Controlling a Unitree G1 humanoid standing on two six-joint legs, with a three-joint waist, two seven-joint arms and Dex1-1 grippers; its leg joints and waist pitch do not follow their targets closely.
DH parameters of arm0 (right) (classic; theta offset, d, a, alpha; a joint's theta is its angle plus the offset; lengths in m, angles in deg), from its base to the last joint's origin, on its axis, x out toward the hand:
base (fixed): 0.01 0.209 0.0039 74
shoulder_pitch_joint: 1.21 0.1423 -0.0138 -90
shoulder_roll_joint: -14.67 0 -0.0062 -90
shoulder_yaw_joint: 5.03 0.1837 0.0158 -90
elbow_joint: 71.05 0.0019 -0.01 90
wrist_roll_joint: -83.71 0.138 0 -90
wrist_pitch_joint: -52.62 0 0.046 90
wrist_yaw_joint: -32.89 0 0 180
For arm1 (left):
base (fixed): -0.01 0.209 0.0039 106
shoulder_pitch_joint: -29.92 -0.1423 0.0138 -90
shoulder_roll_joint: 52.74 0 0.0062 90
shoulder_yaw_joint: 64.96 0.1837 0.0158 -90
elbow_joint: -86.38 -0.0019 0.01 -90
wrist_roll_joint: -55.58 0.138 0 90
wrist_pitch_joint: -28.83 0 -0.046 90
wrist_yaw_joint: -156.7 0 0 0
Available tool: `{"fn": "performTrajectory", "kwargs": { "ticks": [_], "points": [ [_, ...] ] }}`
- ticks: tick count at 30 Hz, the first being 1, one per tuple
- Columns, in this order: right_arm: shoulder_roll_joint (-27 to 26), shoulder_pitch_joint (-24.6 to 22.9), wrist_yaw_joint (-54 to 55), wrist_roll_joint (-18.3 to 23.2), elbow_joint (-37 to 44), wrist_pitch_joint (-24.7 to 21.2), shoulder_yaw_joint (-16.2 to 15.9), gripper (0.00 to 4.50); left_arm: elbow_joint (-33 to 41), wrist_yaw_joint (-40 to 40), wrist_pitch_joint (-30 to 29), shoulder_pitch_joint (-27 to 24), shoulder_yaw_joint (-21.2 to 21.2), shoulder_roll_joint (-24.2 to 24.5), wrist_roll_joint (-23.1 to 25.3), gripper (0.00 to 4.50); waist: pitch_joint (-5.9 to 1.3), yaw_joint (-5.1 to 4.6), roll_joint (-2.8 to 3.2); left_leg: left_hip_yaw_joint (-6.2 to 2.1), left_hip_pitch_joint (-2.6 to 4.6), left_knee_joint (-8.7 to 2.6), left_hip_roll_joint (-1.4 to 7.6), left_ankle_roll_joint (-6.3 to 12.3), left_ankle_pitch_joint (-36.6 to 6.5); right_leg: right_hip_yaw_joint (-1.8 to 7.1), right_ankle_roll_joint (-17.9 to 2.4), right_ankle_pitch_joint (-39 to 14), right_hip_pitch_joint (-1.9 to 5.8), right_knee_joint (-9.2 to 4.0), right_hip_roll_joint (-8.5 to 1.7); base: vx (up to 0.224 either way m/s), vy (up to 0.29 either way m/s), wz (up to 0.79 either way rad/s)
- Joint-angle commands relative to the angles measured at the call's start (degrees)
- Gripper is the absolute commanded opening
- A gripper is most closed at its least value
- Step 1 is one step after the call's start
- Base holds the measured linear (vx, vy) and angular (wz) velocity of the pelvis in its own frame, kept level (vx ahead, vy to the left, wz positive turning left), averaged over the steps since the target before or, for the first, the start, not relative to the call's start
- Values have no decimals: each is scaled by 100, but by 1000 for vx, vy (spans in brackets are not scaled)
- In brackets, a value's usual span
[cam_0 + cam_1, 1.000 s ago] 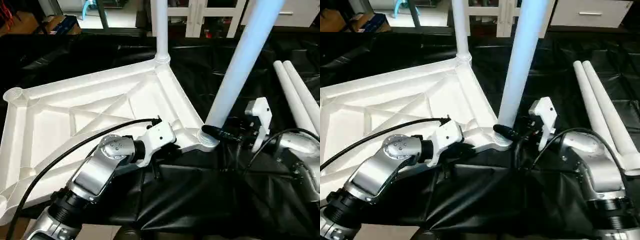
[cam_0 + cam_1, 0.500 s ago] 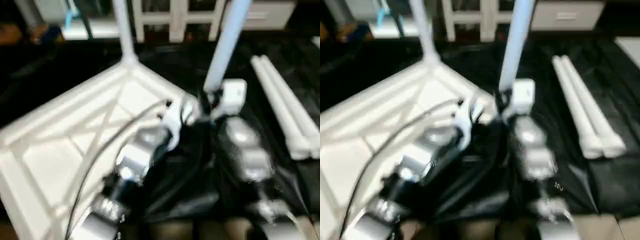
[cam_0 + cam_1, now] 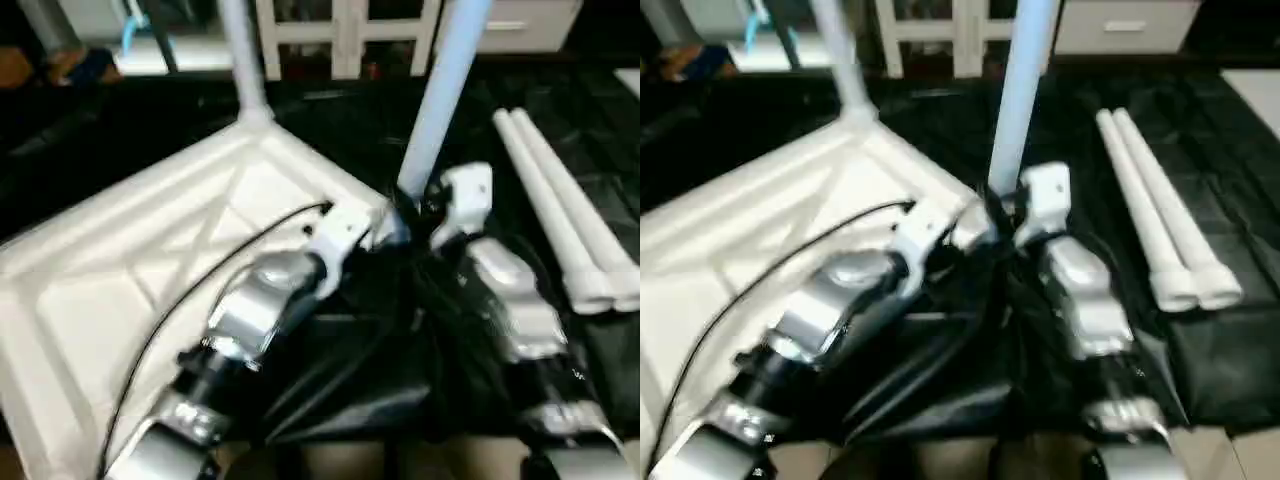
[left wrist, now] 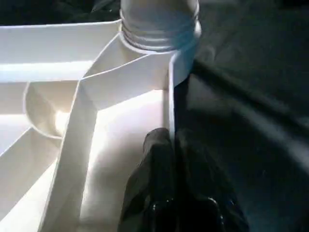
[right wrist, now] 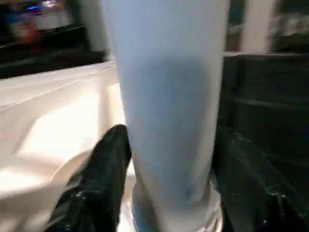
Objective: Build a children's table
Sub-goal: Rotate leg to tighten
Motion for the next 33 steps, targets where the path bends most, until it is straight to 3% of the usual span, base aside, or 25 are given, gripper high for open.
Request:
{"fn": "performTrajectory", "kwargs": {
  "ticks": [1, 2, 3, 5, 7, 9, 12, 14, 17, 18, 22, 33],
  "points": [
    [395, -237, -914, 356, 722, -305, -171, 309, 105, -399, 515, -180, 146, 351, 121, 0, -446, 44, -39, -289, 250, -595, 564, 308, -2061, 126, -1029, -1323, 248, -213, -168, 0, 0, 0],
    [627, -363, -1226, 424, 929, -359, -192, 309, 160, -595, 689, -265, 197, 528, 98, 0, -471, 66, -52, -279, 279, -575, 579, 348, -1892, 130, -1076, -1136, 236, -188, -161, 64, -11, 7],
    [753, -422, -1393, 433, 999, -357, -178, 328, 188, -706, 774, -308, 230, 630, 66, 0, -462, 68, -16, -275, 270, -575, 570, 385, -1826, 130, -1104, -1058, 233, -179, -150, 72, -8, 5],
    [1038, -536, -1704, 471, 1111, -345, -122, 335, 369, -1126, 1046, -452, 349, 908, -46, 0, -494, 52, -43, -259, 243, -528, 564, 504, -1506, 137, -1257, -736, 254, -110, -166, 88, -12, 6],
    [1293, -611, -1933, 459, 1163, -329, -91, 335, 565, -1467, 1140, -565, 461, 1124, -140, 0, -507, 68, -41, -242, 266, -497, 567, 577, -1405, 149, -1366, -708, 237, -92, -171, 34, -9, 4],
    [1509, -691, -2189, 548, 1301, -439, -38, 335, 685, -1700, 1200, -641, 522, 1246, -192, 0, -550, 106, -18, -240, 278, -444, 567, 752, -843, 141, -1528, -240, 280, -8, -172, 67, -19, 6],
    [1563, -714, -2252, 619, 1366, -509, -1, 335, 718, -1796, 1267, -665, 543, 1266, -227, 0, -557, 201, -9, -212, 288, -393, 565, 979, -376, 131, -1599, 25, 261, 34, -150, 21, -6, 1],
    [1600, -693, -2340, 641, 1345, -501, -1, 335, 765, -1890, 1328, -679, 570, 1276, -287, 0, -549, 223, -16, -223, 272, -398, 574, 1000, -430, 125, -1592, -183, 279, 24, -163, 0, 0, 0],
    [1596, -654, -2492, 679, 1294, -536, -52, 335, 780, -1908, 1350, -663, 580, 1262, -304, 0, -529, 232, -28, -228, 277, -440, 585, 838, -802, 123, -1522, -703, 276, -23, -153, 0, 0, 0],
    [1601, -649, -2574, 730, 1289, -587, -74, 335, 779, -1907, 1354, -655, 583, 1262, -310, 0, -506, 236, -31, -233, 297, -477, 595, 655, -1173, 133, -1444, -1083, 260, -68, -151, 0, 0, 0],
    [1664, -653, -2827, 889, 1275, -812, -87, 299, 783, -1938, 1366, -652, 565, 1277, -319, 0, -514, 237, -45, -224, 318, -493, 593, 480, -1354, 148, -1360, -1213, 244, -82, -146, 0, 0, 0],
    [1747, -749, -2960, 807, 1257, -942, -80, 204, 774, -1991, 1378, -684, 557, 1324, -308, 0, -558, 246, -43, -212, 276, -429, 573, 715, -817, 152, -1425, -828, 274, -22, -155, 0, 0, 0]
  ]
}}
